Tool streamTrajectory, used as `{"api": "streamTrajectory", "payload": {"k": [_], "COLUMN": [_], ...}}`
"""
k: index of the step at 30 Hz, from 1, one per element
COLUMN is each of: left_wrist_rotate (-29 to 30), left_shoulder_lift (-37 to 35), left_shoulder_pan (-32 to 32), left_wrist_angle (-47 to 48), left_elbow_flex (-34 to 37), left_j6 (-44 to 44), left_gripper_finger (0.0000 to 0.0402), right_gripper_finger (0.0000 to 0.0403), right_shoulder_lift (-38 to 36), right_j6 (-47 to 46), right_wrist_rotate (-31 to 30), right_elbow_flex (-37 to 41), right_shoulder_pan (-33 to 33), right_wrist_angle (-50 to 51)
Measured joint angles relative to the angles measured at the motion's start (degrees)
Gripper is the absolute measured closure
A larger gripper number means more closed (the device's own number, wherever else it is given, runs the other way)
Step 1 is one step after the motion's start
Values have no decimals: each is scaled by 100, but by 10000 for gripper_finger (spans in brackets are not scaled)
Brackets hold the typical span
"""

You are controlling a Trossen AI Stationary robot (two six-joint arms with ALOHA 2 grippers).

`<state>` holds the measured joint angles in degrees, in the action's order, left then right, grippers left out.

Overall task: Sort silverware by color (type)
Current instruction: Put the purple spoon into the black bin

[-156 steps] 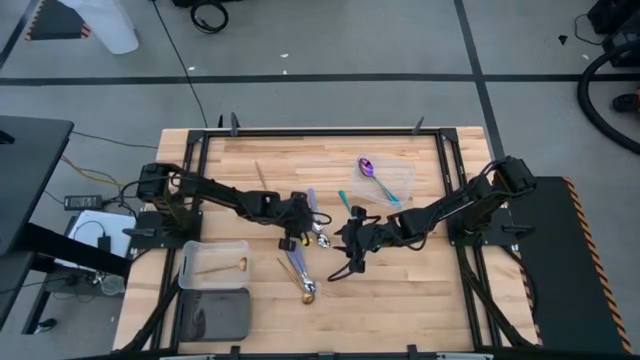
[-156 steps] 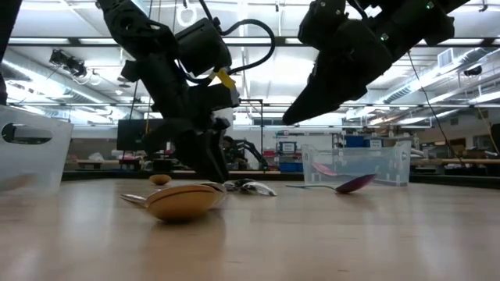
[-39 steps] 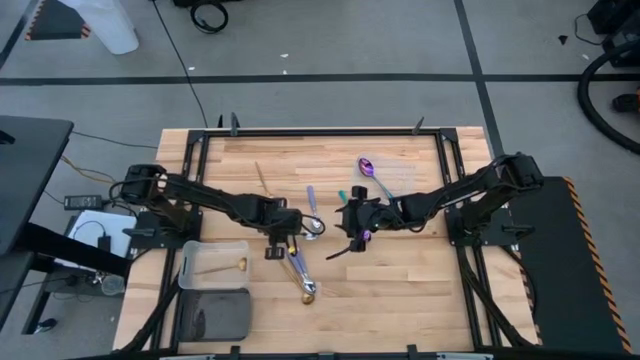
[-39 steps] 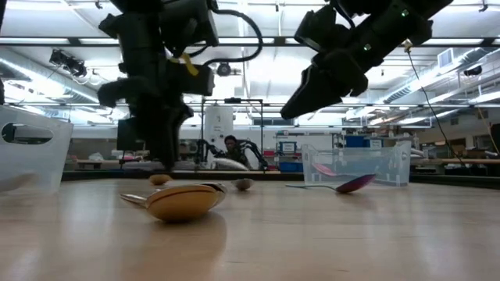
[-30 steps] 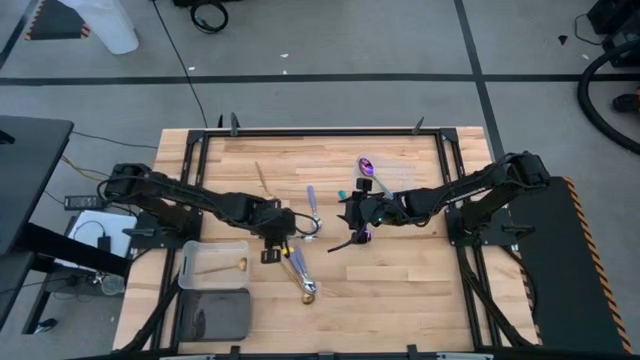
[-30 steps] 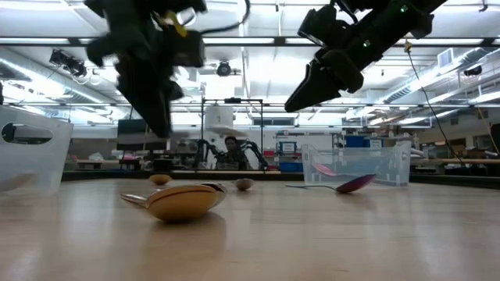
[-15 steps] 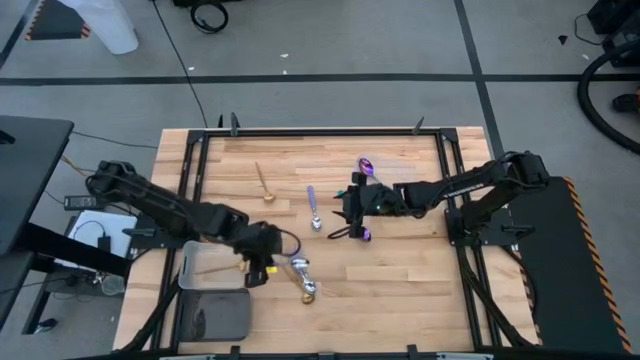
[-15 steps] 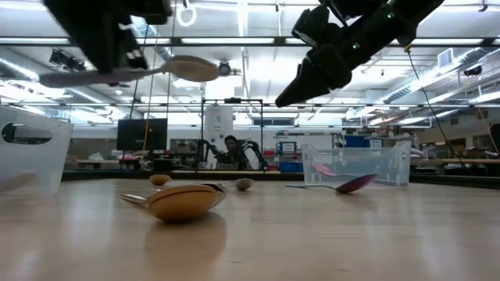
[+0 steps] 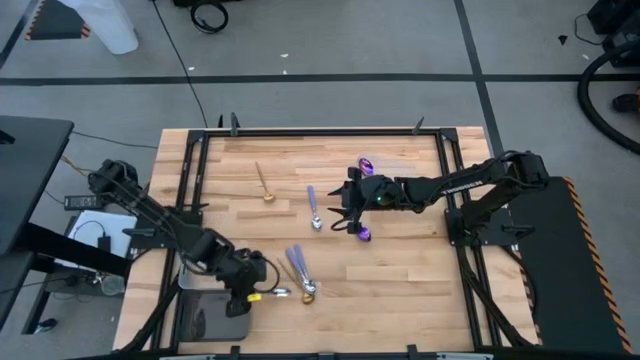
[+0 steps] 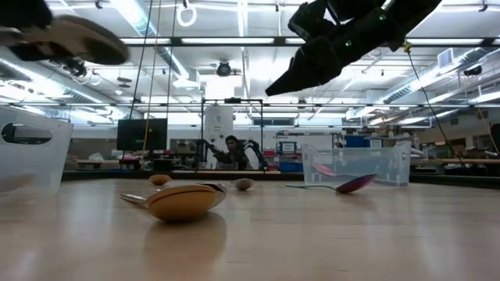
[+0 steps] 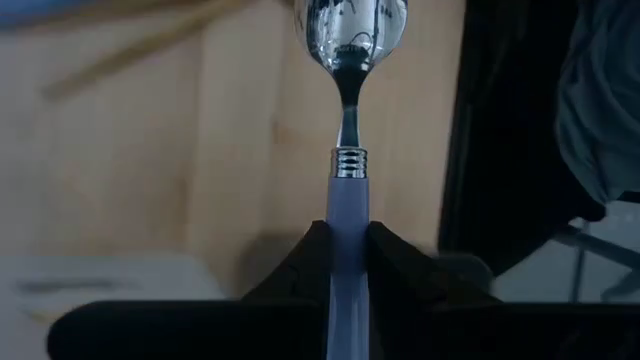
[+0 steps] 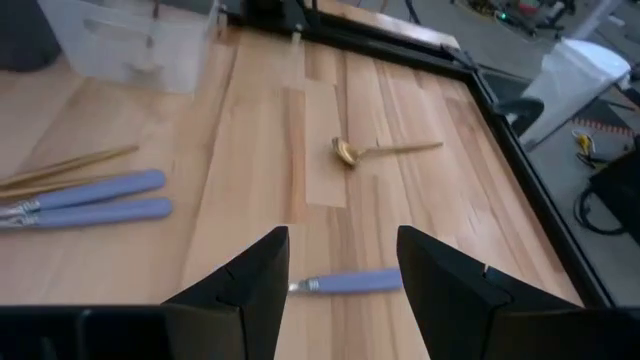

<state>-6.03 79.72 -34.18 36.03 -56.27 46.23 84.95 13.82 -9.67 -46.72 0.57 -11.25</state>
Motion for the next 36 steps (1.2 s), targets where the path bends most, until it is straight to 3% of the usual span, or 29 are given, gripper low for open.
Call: {"api": "streamTrajectory", "payload": {"k": [19, 36], "left_wrist_rotate": [327, 1850], "left_shoulder_lift": [0, 0], "left_shoulder_pan": [-1583, -3081], "left_wrist_angle": [487, 839], "left_elbow_flex": [0, 0], "left_j6": [2659, 4513], "left_gripper_finger": [350, 350], "right_gripper_finger": [206, 206], "right_shoulder_lift": [0, 0], "right_j6": [328, 357], "right_wrist_rotate": [398, 529], "right_elbow_flex": [0, 0], "right_shoulder_pan": [328, 359], "right_wrist_angle": [-526, -719]}}
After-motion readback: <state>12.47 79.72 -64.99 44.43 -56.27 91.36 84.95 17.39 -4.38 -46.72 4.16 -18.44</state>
